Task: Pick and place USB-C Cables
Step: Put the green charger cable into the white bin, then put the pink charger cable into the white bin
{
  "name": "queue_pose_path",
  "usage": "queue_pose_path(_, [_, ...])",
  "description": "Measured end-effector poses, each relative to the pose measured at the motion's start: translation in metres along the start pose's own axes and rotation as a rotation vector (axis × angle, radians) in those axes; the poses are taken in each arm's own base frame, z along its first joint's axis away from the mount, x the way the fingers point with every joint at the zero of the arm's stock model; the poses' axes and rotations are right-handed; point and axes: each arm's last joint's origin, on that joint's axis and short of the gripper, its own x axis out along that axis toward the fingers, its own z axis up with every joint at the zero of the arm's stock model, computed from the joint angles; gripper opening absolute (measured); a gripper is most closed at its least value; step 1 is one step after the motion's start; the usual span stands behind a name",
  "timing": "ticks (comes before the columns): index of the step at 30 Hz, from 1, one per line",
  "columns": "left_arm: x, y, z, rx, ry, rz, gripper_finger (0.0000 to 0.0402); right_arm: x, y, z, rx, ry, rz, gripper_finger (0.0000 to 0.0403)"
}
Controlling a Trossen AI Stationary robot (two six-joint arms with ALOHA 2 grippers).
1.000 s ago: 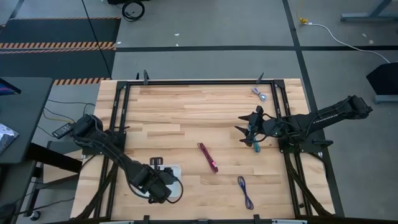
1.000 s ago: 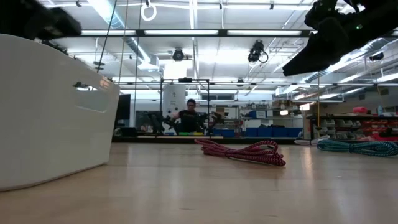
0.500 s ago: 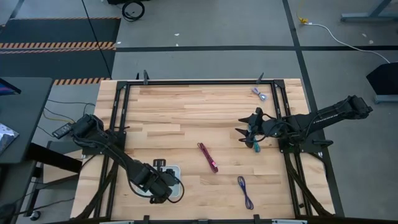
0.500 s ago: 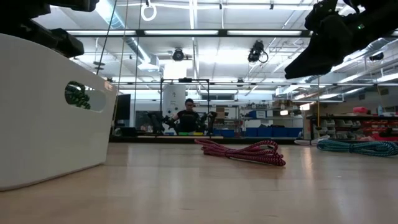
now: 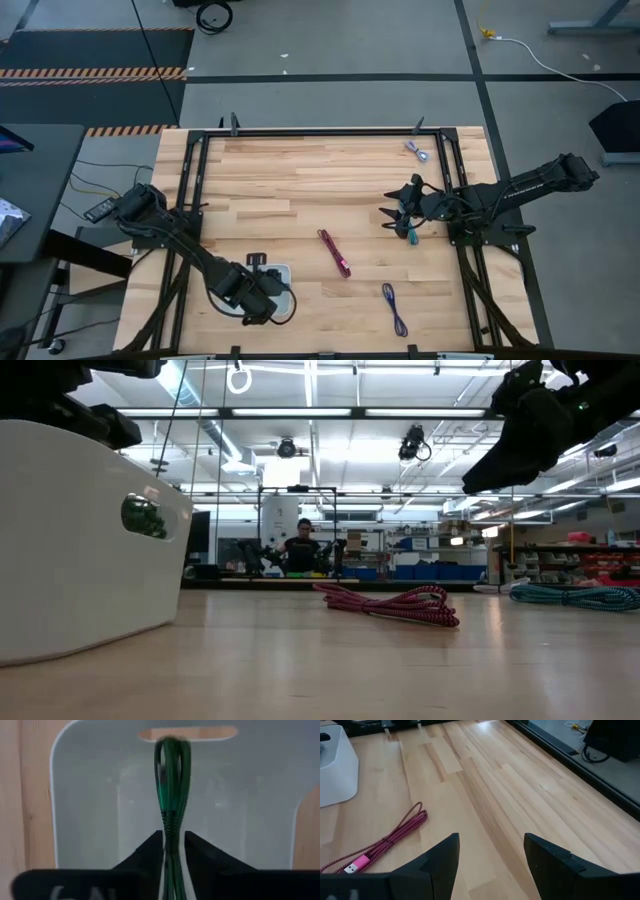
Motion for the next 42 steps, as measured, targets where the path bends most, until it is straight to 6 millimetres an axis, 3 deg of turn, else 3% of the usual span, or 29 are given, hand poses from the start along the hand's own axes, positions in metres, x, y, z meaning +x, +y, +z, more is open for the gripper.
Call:
queue_pose_path(7, [-0.001, -0.003, -0.003, 0.013, 0.008, -0.007, 0.0157, 0.0, 0.0, 0.0, 0.0, 0.0, 0.0, 0.0229])
queue_pose_path(13, [-0.001, 0.003, 0.004, 0.104, -0.006, 0.021, 0.0172, 0.0, 0.0, 0.0, 0.0, 0.0, 0.0, 0.0229])
queue_pose_path(21, [-0.028, 0.022, 0.047, 0.28, -0.113, 0.132, 0.0163, 0.0, 0.0, 0.0, -0.001, 0.0, 0.0, 0.0229])
queue_pose_path(27, [-0.054, 0.038, 0.08, 0.392, -0.307, 0.488, 0.0161, 0.0, 0.001, 0.0, 0.014, 0.008, 0.024, 0.0229])
queue_pose_path(31, [-0.053, 0.044, 0.093, 0.444, -0.34, 0.44, 0.016, 0.0, 0.003, -0.001, 0.021, 0.029, 0.088, 0.0229])
queue_pose_path(36, [-0.04, 0.082, 0.113, 0.407, -0.293, 0.152, 0.016, -0.001, 0.005, -0.003, 0.062, 0.076, 0.18, 0.0229])
queue_pose_path(42, [-0.033, 0.136, 0.133, 0.433, -0.315, 0.094, 0.016, -0.002, 0.004, -0.013, 0.073, 0.217, 0.243, 0.0229])
